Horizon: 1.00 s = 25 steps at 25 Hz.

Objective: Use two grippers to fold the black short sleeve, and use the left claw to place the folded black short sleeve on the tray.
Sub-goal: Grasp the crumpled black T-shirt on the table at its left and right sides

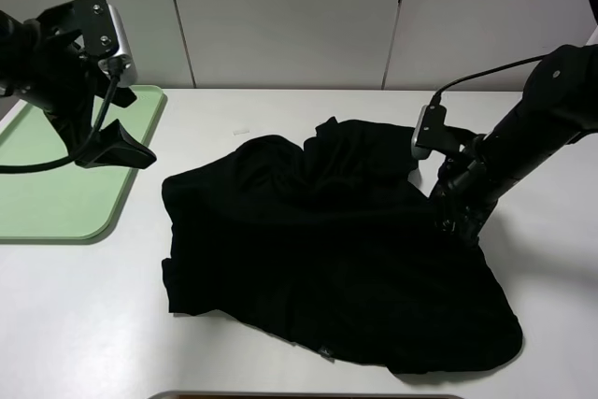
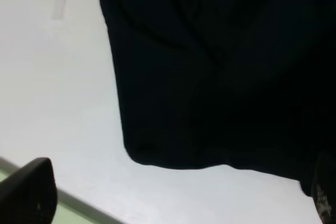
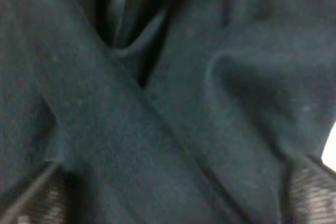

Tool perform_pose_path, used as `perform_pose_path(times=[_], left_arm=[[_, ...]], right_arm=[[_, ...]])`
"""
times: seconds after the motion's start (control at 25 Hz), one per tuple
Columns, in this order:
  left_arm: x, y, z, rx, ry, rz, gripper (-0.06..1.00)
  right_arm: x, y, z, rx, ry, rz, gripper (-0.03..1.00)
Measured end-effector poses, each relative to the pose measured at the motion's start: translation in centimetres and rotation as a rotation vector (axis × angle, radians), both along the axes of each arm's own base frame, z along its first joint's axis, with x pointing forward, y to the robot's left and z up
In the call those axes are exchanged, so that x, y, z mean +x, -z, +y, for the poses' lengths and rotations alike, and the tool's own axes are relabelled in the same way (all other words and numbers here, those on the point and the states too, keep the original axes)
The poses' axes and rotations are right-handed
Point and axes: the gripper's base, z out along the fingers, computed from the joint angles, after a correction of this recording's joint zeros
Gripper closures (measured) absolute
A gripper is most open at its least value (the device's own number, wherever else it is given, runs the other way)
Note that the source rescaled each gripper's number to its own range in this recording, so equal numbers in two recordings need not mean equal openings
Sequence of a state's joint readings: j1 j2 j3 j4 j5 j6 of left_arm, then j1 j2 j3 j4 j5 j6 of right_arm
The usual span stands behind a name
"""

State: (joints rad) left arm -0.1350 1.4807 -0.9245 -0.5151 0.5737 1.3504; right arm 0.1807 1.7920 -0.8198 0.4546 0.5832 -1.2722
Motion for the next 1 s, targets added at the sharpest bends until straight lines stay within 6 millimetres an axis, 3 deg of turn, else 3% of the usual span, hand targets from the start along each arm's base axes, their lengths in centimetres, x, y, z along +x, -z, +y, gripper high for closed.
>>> perform_pose_path(times=[0.04,0.08,0.12,0.16,0.2,0.44,0.8,1.0], left_arm=[[0.0,0.0,0.0,0.002,0.0,-0.007,-0.03],[0.1,0.0,0.0,0.005,0.001,-0.015,-0.03],[0.2,-0.1,0.1,0.008,0.001,-0.024,-0.03],[0.2,-0.1,0.1,0.012,0.005,-0.033,-0.03],[0.3,-0.1,0.1,0.017,0.013,-0.042,-0.03],[0.9,1.4,-0.1,0.052,0.076,-0.028,-0.03],[2.1,7.4,-3.3,0.107,0.18,0.083,-0.02],[2.9,9.8,-3.7,0.143,0.17,0.08,0.0]], right_arm=[[0.0,0.1,0.0,-0.001,0.0,0.002,0.34],[0.0,0.1,0.0,-0.001,0.0,0.002,0.34],[0.0,0.1,0.0,-0.001,0.0,0.003,0.47],[0.0,0.1,0.0,-0.001,0.0,0.004,0.65],[0.0,0.1,0.0,-0.001,0.001,0.006,0.94],[0.0,0.1,0.0,0.001,0.015,0.01,0.96],[0.0,0.2,0.0,0.002,0.037,0.013,0.96],[0.0,0.1,0.0,0.005,0.041,0.011,0.96]])
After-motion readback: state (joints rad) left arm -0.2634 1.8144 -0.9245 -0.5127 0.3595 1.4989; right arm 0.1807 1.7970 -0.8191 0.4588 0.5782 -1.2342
